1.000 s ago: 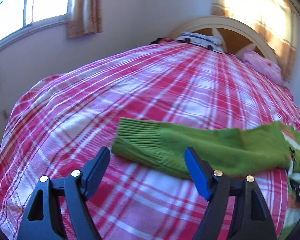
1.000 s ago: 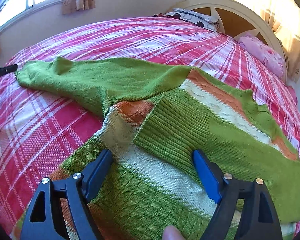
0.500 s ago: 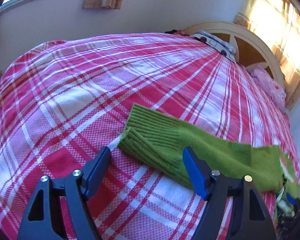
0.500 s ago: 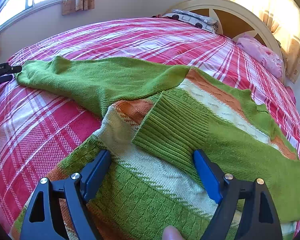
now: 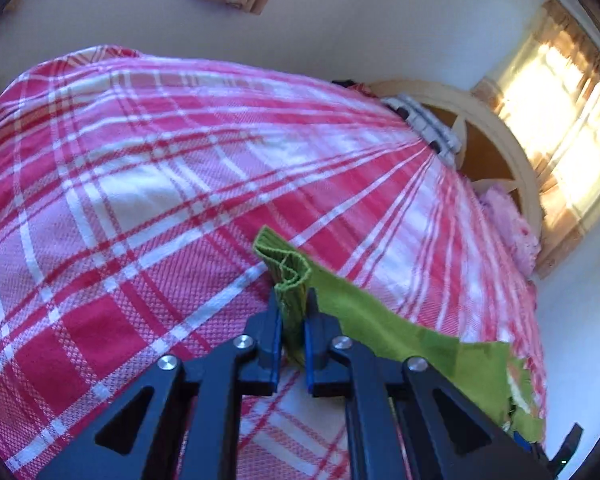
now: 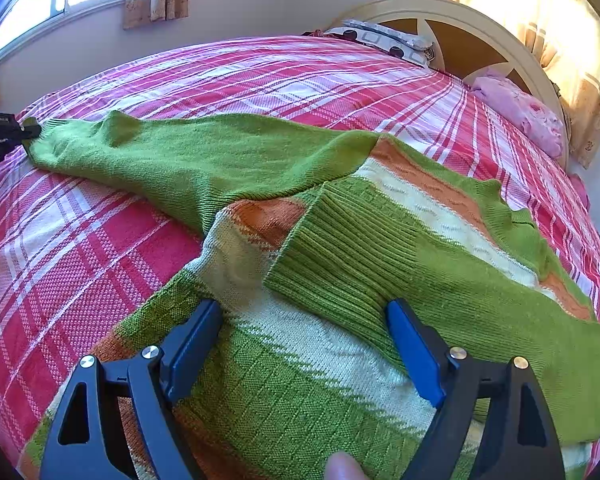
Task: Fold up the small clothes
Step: 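Lift the sleeve with the left gripper, fold it across the body, release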
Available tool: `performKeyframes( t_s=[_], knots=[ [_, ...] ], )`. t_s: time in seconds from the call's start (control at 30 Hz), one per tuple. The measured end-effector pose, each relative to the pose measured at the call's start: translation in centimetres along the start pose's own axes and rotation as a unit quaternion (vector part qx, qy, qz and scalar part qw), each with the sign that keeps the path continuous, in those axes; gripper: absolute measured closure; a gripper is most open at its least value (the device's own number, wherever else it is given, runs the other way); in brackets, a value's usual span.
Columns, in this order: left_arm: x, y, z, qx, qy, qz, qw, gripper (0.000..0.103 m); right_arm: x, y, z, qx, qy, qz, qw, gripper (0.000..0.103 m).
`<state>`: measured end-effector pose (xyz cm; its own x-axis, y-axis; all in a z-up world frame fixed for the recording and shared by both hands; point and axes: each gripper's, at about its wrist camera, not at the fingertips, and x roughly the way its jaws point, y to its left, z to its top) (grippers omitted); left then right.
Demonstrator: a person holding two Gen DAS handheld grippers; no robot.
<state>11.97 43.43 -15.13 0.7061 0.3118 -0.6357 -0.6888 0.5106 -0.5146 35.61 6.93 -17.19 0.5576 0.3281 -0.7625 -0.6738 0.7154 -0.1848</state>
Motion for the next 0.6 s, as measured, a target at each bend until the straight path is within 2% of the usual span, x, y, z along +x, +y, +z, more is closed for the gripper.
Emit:
performKeyframes(
  t_s=[0.2, 0.33, 0.43, 0.6],
  knots=[
    [-1.4, -2.5, 0.7, 0.015, -0.016, -0.044, 0.9988, 0.094, -0.2, -0.2, 0.1, 0.006, -0.001, 0.004, 1.0, 0.018],
    [-1.9, -4.7, 0.9, 0.027, -0.015, -0.07, 0.9971, 0.094, -1.0, -1.4, 0.4, 0.034, -0.006, 0.027, 0.999, 0.018],
    [-2.2, -6.3, 1.0, 0.039, -0.012, -0.087, 0.9954, 0.094, -2.4, -2.5, 0.6, 0.057, -0.022, 0.046, 0.997, 0.018],
    [-2.9, -8.8, 0.7, 0.054, -0.008, -0.123, 0.9909, 0.095, -5.6, -5.3, 0.3, 0.105, -0.054, 0.044, 0.992, 0.017]
  ],
)
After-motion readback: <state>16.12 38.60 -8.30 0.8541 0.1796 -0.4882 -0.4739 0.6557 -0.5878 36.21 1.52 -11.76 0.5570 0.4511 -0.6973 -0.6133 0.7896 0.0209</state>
